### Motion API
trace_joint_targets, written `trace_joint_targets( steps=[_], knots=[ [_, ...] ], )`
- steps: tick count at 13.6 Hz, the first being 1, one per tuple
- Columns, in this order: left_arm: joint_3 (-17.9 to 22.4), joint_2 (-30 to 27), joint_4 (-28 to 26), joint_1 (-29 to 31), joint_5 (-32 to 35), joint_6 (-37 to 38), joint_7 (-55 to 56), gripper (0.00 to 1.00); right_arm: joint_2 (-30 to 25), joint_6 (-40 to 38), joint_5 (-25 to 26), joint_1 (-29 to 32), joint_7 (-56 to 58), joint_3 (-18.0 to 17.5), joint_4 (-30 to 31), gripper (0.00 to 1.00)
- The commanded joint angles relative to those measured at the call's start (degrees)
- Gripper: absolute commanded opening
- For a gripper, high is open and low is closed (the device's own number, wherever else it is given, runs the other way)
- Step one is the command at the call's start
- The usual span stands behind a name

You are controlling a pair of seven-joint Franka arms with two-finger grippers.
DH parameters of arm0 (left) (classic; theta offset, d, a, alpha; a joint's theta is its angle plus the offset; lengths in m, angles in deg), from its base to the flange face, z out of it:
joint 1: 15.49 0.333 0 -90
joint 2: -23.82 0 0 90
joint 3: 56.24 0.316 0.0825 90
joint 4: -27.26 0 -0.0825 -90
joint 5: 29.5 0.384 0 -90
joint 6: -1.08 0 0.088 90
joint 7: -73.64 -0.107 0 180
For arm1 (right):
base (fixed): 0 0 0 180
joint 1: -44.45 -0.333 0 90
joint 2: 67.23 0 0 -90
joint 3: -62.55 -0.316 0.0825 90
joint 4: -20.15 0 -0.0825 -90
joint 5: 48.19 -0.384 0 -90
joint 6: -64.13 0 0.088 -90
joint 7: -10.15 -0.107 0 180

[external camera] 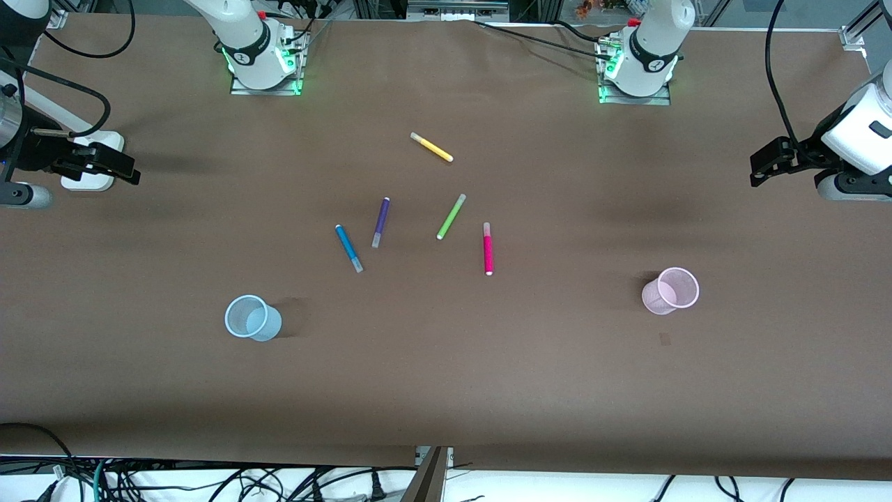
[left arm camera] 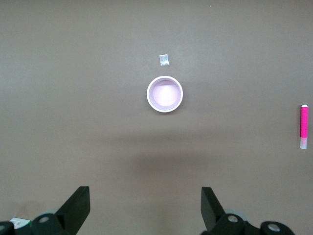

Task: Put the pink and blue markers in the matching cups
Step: 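Move the right gripper toward the blue marker while the left gripper reaches the pink marker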

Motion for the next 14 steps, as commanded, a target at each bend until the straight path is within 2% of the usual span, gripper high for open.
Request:
trace_joint_targets(
  steps=[1,6,7,12,14],
  knots=[
    [0.19,0.76,1.88,0.01,-1.33,1.24,-1.38,1.00,0.65,-1.43,1.03,0.53,-0.14,-0.71,-1.68,1.00],
    [0.10,1.55,1.79,-0.25,-1.42,1.24,-1.20,1.00,1.26,-0.82,0.78,0.35,-0.14,-0.80,-1.68,1.00],
    [0.10,2.51,1.79,-1.91,-1.50,1.50,-1.11,1.00,2.05,-0.64,0.34,0.26,-0.40,-0.97,-1.68,1.00],
    [-1.04,10.06,1.70,-6.31,-2.56,4.49,-0.77,1.00,10.12,2.95,0.17,-7.99,-1.10,-1.50,-1.59,1.00],
    [-1.04,13.23,1.70,-8.94,-3.17,-0.75,-0.41,1.00,15.39,7.16,-0.01,-11.33,-0.76,-1.50,-1.68,1.00]
  ],
)
